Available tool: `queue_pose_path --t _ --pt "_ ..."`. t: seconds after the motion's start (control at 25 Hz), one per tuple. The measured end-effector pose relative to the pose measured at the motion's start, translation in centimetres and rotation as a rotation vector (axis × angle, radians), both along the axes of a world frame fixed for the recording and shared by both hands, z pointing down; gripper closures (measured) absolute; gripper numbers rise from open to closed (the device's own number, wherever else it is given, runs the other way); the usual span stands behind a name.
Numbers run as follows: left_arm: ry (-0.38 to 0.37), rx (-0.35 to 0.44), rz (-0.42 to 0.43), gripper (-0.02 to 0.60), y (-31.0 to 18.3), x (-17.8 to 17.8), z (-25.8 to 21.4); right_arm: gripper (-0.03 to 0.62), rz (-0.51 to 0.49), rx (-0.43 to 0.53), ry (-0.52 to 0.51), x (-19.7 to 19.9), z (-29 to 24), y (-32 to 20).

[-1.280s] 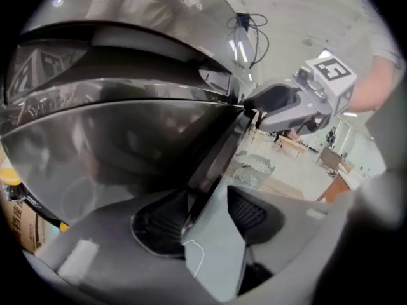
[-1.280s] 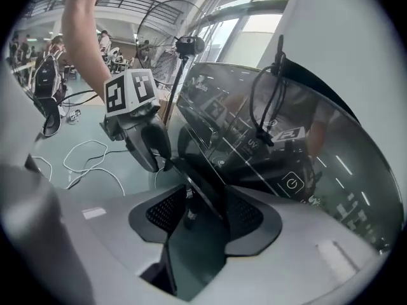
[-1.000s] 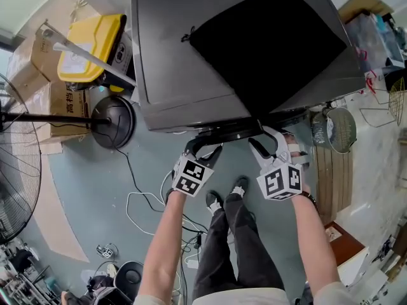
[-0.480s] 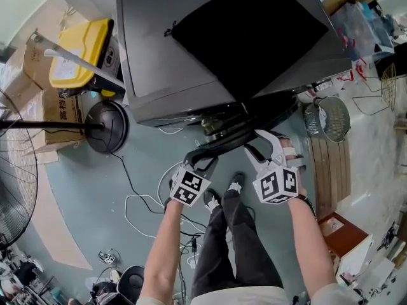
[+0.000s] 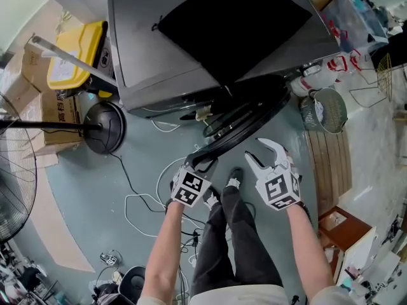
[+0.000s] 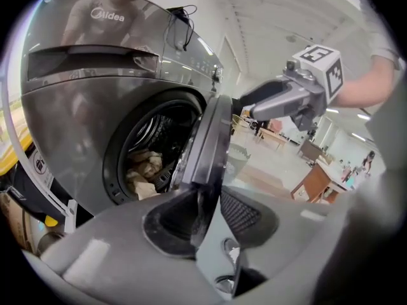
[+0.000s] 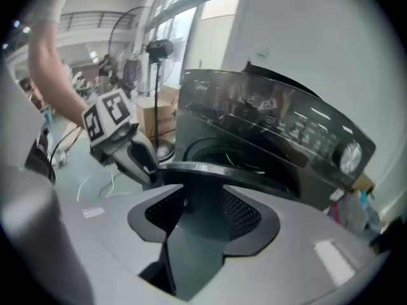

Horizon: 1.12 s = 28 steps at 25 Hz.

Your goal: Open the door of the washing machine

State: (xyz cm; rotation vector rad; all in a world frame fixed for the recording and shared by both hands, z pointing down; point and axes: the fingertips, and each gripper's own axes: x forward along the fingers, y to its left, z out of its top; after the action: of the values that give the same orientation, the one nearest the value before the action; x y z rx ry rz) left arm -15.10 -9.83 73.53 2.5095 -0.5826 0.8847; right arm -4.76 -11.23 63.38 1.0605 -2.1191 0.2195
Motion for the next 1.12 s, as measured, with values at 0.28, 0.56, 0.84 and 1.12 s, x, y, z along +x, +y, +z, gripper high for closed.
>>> queue_pose_path --t 0.28,0.56,0.84,1.12 --pt "-0.002 -0.027 -0.038 0.419 1.3 -0.2 0.4 0.414 0.483 -0.067 -0.462 1.0 -0.8 0.4" --pt "0.004 -0.022 -0.013 0.419 4.3 1.9 0.3 0.414 0.618 -0.066 -0.548 0.6 -0.5 1.9" --pt "0.027 -0.048 0.054 0.417 8.3 4.2 0.1 0.414 0.706 -0.067 -0.579 1.2 -0.1 3.7" --pt "0.058 -0.078 0.123 0.423 12.4 7.7 0.0 0.414 0.791 -0.066 -0.528 4.0 0.7 5.6"
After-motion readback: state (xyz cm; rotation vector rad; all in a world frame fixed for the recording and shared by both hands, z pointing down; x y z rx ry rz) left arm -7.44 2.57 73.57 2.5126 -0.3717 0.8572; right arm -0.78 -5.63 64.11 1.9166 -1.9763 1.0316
